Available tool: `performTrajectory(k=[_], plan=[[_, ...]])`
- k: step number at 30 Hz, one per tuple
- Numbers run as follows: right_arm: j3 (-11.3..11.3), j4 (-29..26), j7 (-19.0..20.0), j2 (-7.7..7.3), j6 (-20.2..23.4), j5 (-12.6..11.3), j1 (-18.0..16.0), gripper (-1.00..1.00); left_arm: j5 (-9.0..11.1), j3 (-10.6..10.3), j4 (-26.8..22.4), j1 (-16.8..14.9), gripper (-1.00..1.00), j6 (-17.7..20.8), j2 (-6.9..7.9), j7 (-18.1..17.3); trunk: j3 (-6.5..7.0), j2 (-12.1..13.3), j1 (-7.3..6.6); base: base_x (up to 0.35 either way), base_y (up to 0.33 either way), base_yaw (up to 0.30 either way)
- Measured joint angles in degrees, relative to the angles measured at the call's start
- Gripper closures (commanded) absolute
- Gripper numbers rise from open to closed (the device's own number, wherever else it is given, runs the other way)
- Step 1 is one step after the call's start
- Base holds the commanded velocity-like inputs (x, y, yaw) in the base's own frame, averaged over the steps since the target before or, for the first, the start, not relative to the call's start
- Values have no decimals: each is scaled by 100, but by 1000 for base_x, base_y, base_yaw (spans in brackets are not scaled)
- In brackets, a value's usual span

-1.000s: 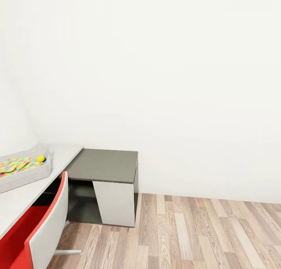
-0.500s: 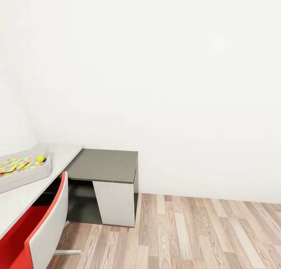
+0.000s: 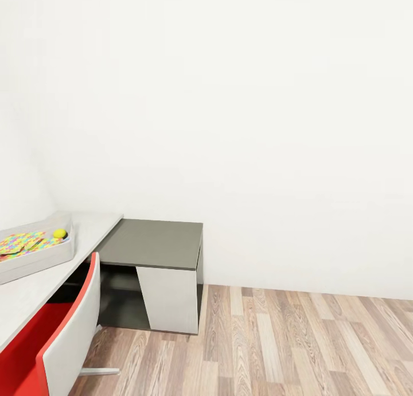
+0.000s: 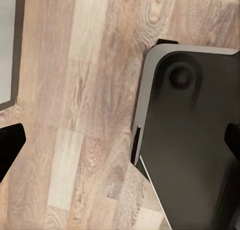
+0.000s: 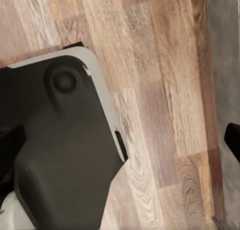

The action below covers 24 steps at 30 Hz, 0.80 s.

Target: Put all the toys in the child's room - the three board games (two on the bed and one on the table), the two jigsaw puzzles on the table, and the tennis ball on the table - inside the toy box on the table in the child's room.

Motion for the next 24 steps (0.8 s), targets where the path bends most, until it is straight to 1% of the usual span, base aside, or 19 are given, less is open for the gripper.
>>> performTrajectory(k=[4,6,8,9,11,13,15,24], plan=[[-23,-11,3,64,-3,-31,2,-100,-3,-4,0,1,-100,12,-12,-20,0,0,0,0,0,0],[-33,-13,6,145,-10,-42,2,-100,-4,-5,-5,1,-100,24,-16,-26,0,0,0,0,0,0],[-31,-17,8,286,-11,-42,2,-100,-4,7,-17,1,-100,44,-33,-26,0,0,0,0,0,0],[-33,-17,9,340,-11,-42,2,-100,-5,11,-24,1,-100,51,-61,-24,0,0,0,0,0,0],[-35,-18,9,396,-7,-46,2,-100,11,13,-24,1,-100,48,-167,2,0,0,0,0,0,0],[-36,-16,9,412,-5,-48,2,-100,24,15,-18,1,-100,43,-231,21,0,0,0,0,0,0],[-36,-18,9,421,-3,-46,2,-100,17,12,-23,1,-100,25,-263,32,0,0,0,0,0,0],[-36,-23,9,408,-8,-47,2,-100,13,54,-99,1,-100,-2,-300,40,0,0,0,0,0,0]])
